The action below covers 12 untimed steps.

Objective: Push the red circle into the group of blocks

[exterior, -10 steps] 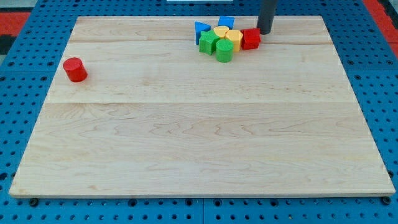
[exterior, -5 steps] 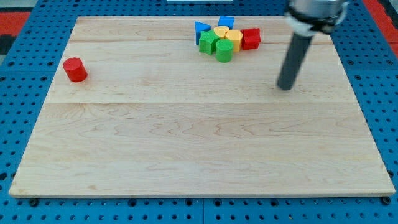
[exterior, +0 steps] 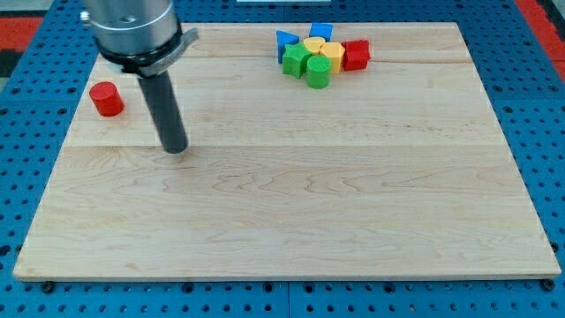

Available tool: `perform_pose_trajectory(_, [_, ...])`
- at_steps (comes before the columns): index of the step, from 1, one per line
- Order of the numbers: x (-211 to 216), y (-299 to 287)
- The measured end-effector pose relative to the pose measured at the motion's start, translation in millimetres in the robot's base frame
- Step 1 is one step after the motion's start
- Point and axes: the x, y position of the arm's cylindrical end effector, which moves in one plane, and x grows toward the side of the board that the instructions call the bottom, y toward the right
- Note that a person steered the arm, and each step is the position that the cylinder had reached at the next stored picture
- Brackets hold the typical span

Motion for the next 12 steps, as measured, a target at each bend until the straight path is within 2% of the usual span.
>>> perform_pose_trajectory(1, [13, -70])
perform_pose_trajectory(2, [-15, -128])
perform_pose_trajectory(3, [-72, -122])
perform_pose_trajectory(4, [-89, -93])
perform_pose_trajectory(7, [-94, 42])
perform_pose_trajectory(8, [-87, 80])
perform_pose_trajectory(9, [-98, 109])
perform_pose_trajectory(10, [-108, 101])
perform_pose_trajectory(11, [-82, 78])
perform_pose_trajectory(12, [-88, 27])
